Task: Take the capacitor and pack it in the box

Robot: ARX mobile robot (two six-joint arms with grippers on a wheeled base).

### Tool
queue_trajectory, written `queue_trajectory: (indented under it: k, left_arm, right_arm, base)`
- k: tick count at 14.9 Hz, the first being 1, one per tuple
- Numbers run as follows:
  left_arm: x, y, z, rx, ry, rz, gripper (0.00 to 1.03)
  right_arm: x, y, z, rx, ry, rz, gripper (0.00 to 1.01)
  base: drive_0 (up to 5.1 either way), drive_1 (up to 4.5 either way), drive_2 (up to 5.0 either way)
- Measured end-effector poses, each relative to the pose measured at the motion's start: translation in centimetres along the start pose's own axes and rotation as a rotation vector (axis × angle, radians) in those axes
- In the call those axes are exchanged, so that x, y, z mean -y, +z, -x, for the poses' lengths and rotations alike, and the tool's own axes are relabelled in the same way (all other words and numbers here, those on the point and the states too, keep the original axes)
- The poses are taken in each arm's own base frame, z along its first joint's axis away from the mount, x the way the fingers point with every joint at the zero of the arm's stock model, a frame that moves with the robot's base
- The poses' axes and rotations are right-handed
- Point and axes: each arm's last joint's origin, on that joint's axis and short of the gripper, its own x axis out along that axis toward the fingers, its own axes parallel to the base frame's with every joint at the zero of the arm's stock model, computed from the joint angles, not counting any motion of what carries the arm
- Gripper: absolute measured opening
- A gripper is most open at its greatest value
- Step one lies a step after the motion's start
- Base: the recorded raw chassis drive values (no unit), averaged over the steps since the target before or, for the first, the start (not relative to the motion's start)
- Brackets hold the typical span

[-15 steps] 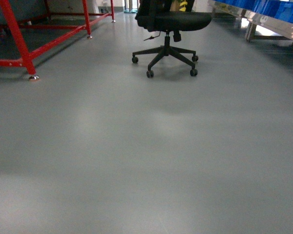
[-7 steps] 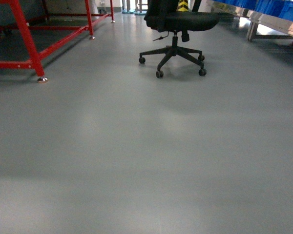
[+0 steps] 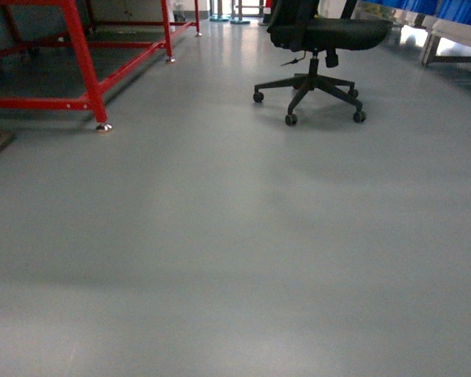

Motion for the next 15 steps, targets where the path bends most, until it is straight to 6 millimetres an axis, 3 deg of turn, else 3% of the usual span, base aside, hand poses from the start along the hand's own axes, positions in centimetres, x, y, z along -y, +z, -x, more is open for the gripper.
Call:
queue_trajectory:
  k: [15]
  left_arm:
    - [0.00,0.00,0.00,0.000,0.000,0.000,0.44]
  right_arm:
    - [0.00,-0.01,0.00,-0.001,0.000,0.000,0.98]
  base:
    - [-5.1,2.38,2.4]
